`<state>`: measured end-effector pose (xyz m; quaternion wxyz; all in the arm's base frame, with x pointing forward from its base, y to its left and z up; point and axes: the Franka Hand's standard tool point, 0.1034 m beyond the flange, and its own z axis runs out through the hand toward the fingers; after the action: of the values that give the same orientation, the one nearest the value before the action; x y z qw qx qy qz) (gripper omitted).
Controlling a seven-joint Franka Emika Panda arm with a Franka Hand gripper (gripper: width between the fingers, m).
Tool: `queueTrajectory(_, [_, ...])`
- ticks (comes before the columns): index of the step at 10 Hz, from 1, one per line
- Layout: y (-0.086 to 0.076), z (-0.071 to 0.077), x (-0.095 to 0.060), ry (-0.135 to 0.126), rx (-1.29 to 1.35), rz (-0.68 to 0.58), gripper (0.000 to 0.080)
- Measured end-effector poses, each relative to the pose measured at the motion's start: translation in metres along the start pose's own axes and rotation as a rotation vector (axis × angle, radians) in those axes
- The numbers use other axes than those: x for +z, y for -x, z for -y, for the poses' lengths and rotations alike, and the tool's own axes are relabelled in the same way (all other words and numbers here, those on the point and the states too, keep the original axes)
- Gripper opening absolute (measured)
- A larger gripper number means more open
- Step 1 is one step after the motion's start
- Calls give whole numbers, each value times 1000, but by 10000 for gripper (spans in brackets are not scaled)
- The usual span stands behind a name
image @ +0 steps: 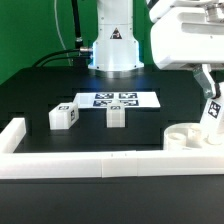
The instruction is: Assemble stool
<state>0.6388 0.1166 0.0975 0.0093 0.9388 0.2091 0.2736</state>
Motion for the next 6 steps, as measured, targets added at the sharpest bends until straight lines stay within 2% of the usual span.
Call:
queueTrajectory(4, [7,3,7,-1,-2,-3,325])
queueTrajectory(6, [6,4,8,10,-3,-51,325])
